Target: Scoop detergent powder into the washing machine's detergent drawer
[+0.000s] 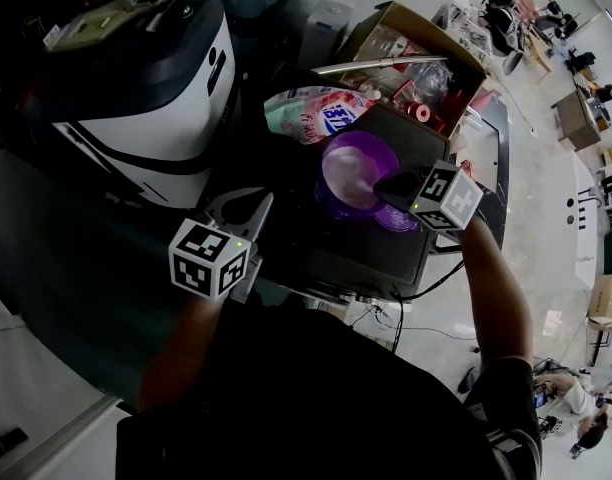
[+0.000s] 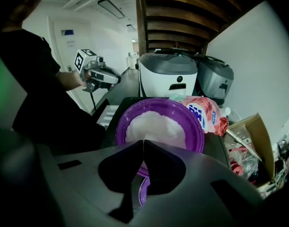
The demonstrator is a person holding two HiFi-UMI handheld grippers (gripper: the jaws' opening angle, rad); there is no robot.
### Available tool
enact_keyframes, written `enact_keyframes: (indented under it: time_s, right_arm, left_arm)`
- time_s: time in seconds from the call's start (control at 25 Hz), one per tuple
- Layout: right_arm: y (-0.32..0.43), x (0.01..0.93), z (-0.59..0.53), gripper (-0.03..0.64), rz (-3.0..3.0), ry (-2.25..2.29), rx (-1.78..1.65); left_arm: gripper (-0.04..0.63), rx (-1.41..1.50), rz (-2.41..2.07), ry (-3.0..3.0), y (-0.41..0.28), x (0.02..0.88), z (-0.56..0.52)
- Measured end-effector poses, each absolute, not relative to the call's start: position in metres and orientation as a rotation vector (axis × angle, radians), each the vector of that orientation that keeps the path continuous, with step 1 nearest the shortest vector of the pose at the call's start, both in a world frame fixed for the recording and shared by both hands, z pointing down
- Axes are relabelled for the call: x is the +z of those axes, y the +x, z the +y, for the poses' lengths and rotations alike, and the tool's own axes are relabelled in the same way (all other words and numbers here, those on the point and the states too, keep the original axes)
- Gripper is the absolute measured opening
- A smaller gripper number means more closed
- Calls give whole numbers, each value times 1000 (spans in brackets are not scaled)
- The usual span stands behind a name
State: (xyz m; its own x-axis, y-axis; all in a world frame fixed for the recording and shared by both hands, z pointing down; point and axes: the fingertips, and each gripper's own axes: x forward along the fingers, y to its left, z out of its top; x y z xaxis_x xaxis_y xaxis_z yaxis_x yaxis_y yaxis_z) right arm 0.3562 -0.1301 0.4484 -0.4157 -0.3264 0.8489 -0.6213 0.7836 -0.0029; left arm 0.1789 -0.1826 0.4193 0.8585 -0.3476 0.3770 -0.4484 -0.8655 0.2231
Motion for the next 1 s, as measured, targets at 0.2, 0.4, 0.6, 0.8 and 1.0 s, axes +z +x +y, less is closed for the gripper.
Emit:
enact_keyframes:
  time_s: [0.2, 0.4, 0.6, 0.8, 1.0]
  right_arm:
    - [357, 448, -132, 20, -2100, 744, 473]
    - [348, 426, -136, 20, -2146, 822, 571]
    - [364, 441, -133, 19, -2190, 855, 648]
    - [366, 434, -133, 18, -2240, 895, 673]
    - [374, 424, -132, 18, -2297, 998, 726]
  left_arm:
    - [8, 477, -598, 2730, 181, 419, -181]
    - [8, 489, -596, 2728, 183, 421, -179]
    - [8, 495, -590, 2729, 188, 421, -174]
    - [8, 496, -588, 2733, 193, 422, -170]
    - [8, 495, -589, 2735, 200, 421, -161]
